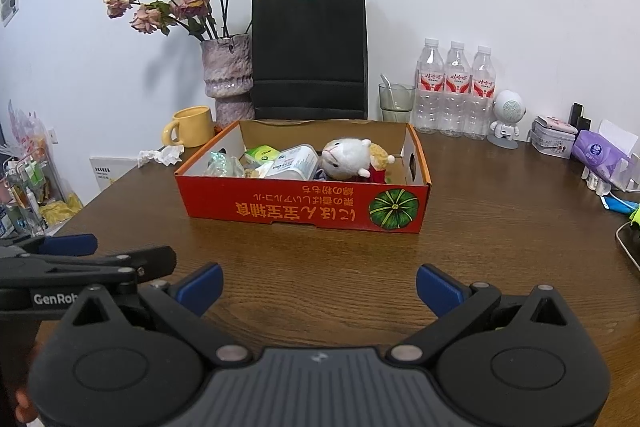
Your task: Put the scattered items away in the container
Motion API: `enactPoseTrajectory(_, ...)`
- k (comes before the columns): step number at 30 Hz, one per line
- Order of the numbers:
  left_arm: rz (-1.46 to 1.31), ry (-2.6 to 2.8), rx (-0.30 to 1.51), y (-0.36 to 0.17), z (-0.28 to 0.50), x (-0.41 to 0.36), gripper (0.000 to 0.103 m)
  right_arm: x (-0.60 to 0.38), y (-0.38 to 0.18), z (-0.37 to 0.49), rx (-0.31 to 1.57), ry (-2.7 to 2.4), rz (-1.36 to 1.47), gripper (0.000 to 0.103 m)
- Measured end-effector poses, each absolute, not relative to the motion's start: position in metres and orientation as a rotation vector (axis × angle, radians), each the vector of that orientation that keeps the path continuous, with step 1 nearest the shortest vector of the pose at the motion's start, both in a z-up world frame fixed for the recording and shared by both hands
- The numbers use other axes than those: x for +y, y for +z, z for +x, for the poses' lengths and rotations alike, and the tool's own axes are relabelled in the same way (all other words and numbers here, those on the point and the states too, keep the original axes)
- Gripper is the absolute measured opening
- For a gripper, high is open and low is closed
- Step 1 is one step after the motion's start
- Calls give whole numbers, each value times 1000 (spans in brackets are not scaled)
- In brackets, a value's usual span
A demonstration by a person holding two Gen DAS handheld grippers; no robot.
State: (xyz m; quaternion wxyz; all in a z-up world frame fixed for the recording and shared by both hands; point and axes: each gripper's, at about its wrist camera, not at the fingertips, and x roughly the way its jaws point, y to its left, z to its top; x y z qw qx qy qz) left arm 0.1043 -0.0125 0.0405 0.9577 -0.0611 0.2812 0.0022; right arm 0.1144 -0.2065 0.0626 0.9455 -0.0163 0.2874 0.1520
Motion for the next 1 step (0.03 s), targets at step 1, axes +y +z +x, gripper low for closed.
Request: enactPoseTrajectory(1, -121, 6, 570, 40, 104, -13, 103, -207, 62, 115, 586, 310, -34, 103)
